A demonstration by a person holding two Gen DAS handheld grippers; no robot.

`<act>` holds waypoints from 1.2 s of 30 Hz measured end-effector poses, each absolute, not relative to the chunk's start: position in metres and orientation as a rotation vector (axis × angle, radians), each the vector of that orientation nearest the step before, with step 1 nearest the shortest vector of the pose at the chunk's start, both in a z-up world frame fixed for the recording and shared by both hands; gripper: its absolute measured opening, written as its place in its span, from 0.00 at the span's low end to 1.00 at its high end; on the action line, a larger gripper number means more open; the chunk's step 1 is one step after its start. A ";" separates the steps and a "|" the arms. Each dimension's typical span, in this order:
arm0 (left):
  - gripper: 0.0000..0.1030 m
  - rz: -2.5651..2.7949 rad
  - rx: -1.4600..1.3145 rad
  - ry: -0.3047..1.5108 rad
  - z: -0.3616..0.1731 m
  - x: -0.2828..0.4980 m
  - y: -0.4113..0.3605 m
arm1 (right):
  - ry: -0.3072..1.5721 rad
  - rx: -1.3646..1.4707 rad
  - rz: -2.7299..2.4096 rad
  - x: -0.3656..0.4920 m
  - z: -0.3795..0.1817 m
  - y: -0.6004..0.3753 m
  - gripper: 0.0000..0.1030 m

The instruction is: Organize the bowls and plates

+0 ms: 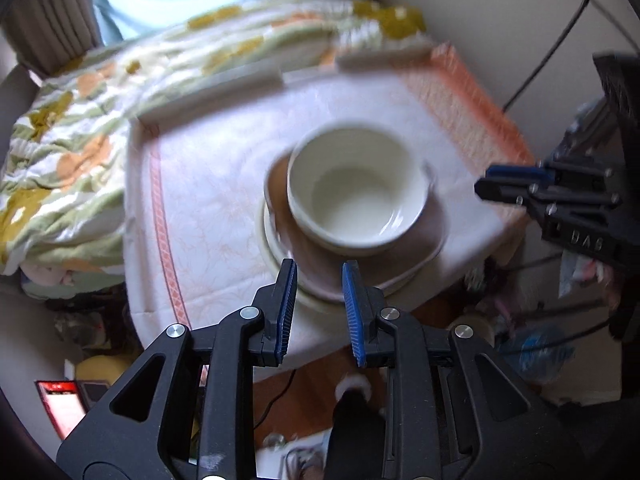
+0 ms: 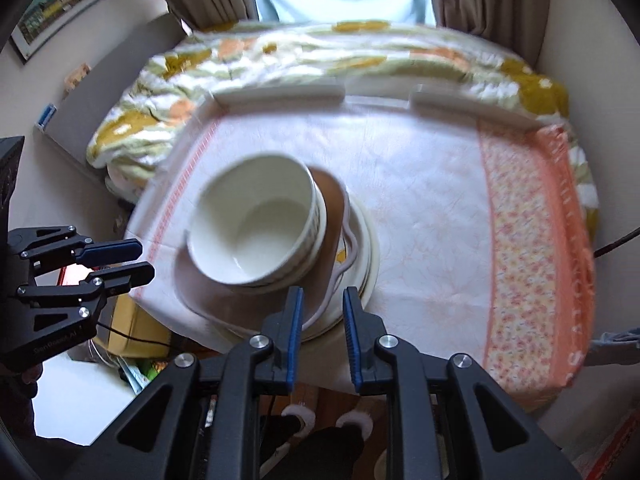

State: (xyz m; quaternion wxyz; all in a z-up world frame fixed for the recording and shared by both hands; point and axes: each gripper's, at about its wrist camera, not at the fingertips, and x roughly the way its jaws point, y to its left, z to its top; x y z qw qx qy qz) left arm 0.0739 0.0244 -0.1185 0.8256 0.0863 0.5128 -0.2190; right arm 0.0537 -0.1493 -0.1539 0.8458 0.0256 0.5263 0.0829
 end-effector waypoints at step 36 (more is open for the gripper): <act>1.00 -0.165 0.020 0.455 0.025 -0.048 0.044 | 0.507 0.016 -0.071 -0.060 0.002 -0.163 0.99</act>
